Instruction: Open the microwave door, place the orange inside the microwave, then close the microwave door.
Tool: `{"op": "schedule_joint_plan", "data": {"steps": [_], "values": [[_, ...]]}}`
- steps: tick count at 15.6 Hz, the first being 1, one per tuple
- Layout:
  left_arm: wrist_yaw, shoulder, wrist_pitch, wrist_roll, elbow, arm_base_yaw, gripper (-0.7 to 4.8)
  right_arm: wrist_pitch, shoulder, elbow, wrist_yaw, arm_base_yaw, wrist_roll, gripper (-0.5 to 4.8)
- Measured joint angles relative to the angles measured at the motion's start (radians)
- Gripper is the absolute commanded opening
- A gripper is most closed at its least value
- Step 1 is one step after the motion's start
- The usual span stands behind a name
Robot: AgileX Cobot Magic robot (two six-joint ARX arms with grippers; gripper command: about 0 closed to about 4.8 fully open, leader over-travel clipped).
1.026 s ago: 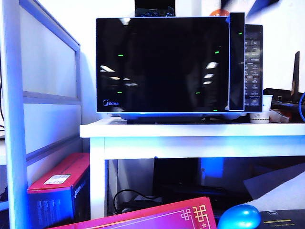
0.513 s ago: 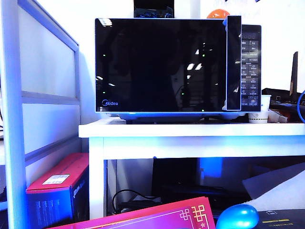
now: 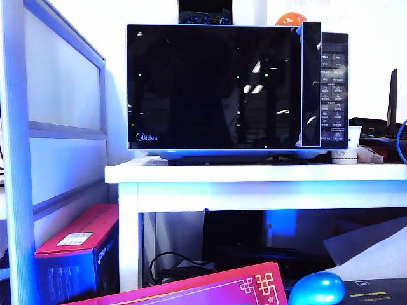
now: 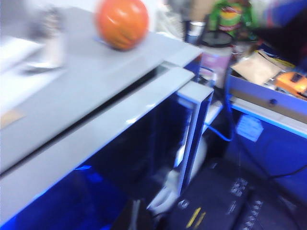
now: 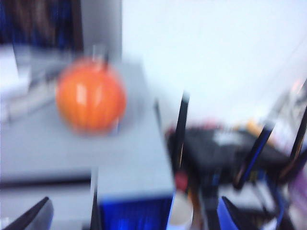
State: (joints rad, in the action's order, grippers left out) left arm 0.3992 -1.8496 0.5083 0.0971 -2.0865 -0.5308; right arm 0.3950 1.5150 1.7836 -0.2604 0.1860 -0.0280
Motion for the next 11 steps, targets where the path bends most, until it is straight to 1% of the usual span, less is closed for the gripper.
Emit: {"op": "schedule_joint_plan", "data": {"steps": [2,4,5,8,9,11], "values": [[0.084,-0.114,-0.117,0.0,0.001,-0.018,-0.03,-0.079,-0.006,0.001,-0.008,-0.001,0.0,4.79],[0.098,-0.198,-0.195,0.0,0.002,-0.041,-0.03,-0.119,-0.006,0.002,-0.008,-0.002,-0.008,4.79],[0.123,-0.227,-0.242,-0.001,0.002,-0.047,0.12,-0.129,-0.006,0.002,-0.008,-0.002,-0.013,4.79],[0.137,-0.304,-0.406,0.003,0.002,-0.109,3.23,-0.137,-0.006,0.002,-0.008,-0.002,-0.029,4.79],[0.14,-0.312,-0.44,0.004,0.002,-0.129,3.5,-0.142,-0.006,0.002,-0.008,-0.002,-0.029,4.79],[0.138,-0.315,-0.52,0.042,0.001,-0.143,3.5,-0.145,-0.006,0.002,-0.008,-0.002,-0.03,4.79]]}}
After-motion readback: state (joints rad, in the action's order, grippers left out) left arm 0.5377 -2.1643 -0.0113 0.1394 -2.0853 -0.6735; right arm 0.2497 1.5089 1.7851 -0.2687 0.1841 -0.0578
